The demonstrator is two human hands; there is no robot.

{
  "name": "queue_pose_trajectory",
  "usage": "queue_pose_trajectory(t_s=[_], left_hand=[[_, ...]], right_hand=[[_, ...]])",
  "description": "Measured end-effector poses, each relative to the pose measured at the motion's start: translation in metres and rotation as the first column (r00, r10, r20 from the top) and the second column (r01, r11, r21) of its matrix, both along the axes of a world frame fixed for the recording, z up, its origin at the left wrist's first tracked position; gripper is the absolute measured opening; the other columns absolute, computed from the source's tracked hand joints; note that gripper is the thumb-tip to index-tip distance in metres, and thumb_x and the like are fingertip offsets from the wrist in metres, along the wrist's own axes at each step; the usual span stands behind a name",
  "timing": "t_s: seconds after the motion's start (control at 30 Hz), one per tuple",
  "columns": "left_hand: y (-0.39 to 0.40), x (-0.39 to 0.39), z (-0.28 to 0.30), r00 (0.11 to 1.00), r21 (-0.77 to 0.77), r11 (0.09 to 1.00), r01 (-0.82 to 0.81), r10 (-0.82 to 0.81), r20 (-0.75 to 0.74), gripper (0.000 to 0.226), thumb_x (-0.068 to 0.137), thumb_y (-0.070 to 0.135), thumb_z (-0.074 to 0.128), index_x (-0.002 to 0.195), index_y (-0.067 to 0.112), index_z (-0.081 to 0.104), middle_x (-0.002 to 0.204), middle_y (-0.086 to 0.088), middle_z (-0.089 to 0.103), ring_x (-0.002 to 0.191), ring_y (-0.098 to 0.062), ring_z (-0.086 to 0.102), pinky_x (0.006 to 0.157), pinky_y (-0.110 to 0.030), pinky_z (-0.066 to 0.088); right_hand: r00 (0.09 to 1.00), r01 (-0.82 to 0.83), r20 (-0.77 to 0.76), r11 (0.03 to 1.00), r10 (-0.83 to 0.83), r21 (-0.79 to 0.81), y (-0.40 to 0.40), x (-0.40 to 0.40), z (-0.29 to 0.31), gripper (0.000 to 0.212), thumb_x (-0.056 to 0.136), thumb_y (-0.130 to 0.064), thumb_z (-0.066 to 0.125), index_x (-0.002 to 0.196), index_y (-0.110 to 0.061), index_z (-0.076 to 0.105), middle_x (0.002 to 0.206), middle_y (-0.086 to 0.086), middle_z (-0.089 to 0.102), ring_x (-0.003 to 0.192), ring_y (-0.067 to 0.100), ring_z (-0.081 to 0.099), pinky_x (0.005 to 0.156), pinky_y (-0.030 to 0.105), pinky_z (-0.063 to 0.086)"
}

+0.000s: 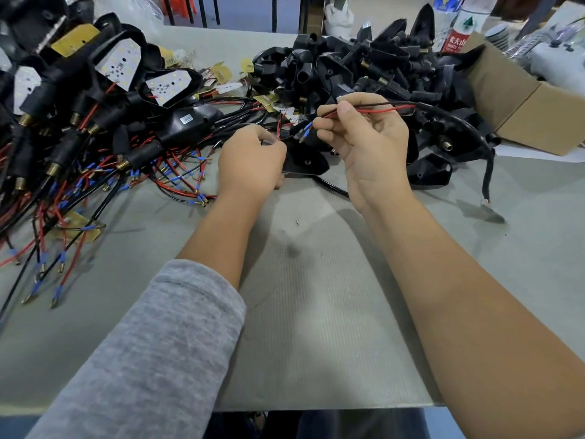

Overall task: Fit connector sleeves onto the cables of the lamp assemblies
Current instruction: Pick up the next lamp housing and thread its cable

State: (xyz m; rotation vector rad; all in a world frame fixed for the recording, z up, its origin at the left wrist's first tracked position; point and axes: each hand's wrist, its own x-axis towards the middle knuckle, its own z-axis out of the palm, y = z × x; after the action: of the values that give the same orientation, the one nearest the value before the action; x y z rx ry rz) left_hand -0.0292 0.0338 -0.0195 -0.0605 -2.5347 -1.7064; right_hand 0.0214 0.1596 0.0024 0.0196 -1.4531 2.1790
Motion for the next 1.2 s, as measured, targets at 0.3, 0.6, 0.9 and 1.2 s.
queue_pose_trajectory(t_s=[0.3, 0.6, 0.9, 1.2], left_hand=[[0.012, 0.000, 0.004, 0.951, 0.424, 0.877, 0.226, -0.293, 0.101, 0.054, 0.093, -0.004, 0.037, 0.121, 0.030, 0.067, 0.105, -0.007, 0.063, 0.058, -0.023, 0.065, 0.053, -0.024, 0.055], [0.009, 0.003, 0.001, 0.945, 0.378, 0.875, 0.302, -0.328, 0.006, 0.040, 0.097, 0.012, 0.054, 0.130, 0.034, 0.059, 0.123, -0.005, 0.062, 0.055, -0.019, 0.069, 0.052, -0.027, 0.057], [0.007, 0.005, 0.002, 0.933, 0.230, 0.906, 0.354, -0.358, -0.027, 0.013, 0.097, 0.022, 0.058, 0.097, 0.031, 0.067, 0.092, 0.001, 0.065, 0.050, -0.014, 0.065, 0.050, -0.022, 0.055], [0.005, -0.001, -0.002, 0.914, 0.164, 0.899, 0.405, -0.398, -0.075, 0.020, 0.097, 0.015, 0.059, 0.083, 0.029, 0.065, 0.069, -0.003, 0.059, 0.049, -0.012, 0.057, 0.048, -0.025, 0.052]], right_hand=[[0.994, 0.063, 0.083, 0.996, -0.068, 0.067, 0.006, -0.005, -0.007, 0.012, 0.095, 0.006, 0.052, 0.089, -0.003, 0.058, 0.082, 0.017, 0.067, 0.070, 0.021, 0.069, 0.072, 0.029, 0.058], [0.956, 0.185, 0.152, 0.920, -0.249, 0.346, 0.011, -0.012, -0.014, 0.006, 0.092, -0.002, 0.060, 0.089, -0.006, 0.063, 0.074, 0.003, 0.065, 0.068, 0.011, 0.066, 0.072, 0.027, 0.058], [0.978, 0.144, 0.115, 0.964, -0.173, 0.223, 0.006, -0.011, -0.011, 0.017, 0.094, 0.000, 0.056, 0.083, -0.012, 0.060, 0.067, 0.002, 0.066, 0.066, 0.016, 0.068, 0.064, 0.026, 0.055], [0.988, 0.070, 0.123, 0.987, -0.088, 0.143, 0.008, -0.009, -0.009, 0.014, 0.096, 0.000, 0.054, 0.086, -0.008, 0.060, 0.074, 0.010, 0.062, 0.065, 0.016, 0.064, 0.063, 0.025, 0.053]])
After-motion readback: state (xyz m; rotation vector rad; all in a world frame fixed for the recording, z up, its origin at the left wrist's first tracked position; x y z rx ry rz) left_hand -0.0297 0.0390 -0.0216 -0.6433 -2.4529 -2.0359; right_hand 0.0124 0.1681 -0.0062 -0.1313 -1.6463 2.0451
